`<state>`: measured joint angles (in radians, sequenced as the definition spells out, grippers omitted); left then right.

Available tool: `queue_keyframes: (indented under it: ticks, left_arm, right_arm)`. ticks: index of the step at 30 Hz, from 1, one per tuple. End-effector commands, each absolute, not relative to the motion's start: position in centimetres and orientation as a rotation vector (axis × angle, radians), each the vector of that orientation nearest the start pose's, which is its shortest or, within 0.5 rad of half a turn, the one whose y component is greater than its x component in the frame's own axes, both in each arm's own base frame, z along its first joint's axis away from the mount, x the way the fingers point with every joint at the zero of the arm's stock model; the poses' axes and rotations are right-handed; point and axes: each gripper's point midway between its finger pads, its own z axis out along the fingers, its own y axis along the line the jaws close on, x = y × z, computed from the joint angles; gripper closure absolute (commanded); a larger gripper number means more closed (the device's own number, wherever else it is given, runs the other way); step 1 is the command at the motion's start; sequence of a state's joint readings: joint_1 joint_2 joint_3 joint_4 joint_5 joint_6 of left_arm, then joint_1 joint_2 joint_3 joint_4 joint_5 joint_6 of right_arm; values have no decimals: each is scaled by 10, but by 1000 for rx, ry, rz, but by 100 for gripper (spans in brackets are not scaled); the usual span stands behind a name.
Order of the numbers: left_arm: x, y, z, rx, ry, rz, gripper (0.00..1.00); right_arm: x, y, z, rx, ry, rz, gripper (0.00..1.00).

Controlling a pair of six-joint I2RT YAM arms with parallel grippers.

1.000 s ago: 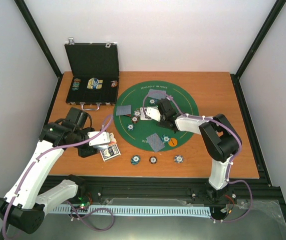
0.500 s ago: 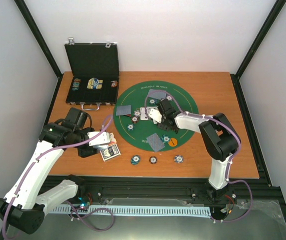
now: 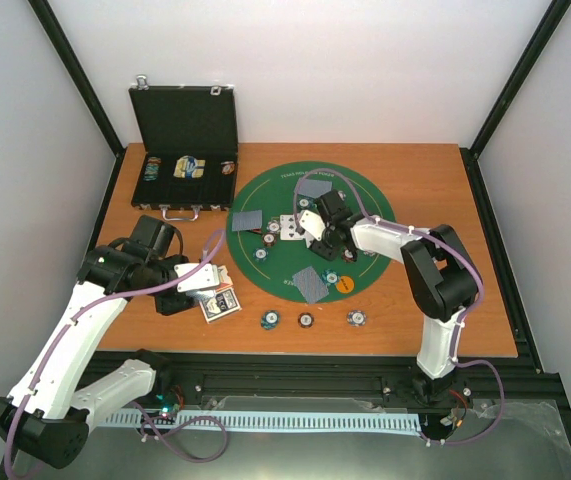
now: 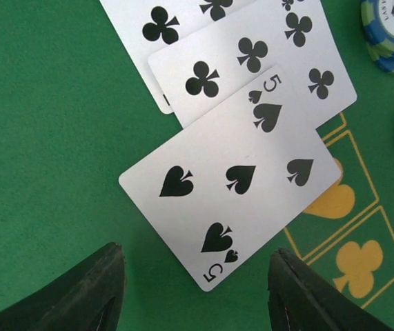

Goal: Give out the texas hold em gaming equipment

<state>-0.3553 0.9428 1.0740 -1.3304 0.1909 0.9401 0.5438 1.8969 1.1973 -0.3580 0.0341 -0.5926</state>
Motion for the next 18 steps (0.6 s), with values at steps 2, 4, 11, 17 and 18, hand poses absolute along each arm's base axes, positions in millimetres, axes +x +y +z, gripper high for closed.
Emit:
queue_keyframes:
  ticks: [2,4,11,17,18]
  left_arm:
    - [165,-98,202,1692,2100,-100,84]
    - [165,-98,203,1691,2102,-100,84]
    - [168,-98,203,1693,2100,-90,84]
    - [170,-100,204,1688,2114,-104,84]
    - [169,-99,204,1687,2112,-101,84]
  right_arm:
    - [385,226,35,-1370,2245,-47,44]
    - [389,224,30,-1370,2247,-79,44]
    - [416,219,17,-1338,2246,-216,47]
    - [438,225,21,-1277,2253,-232,47]
    - [440,226,20,-1271,2260,-233,47]
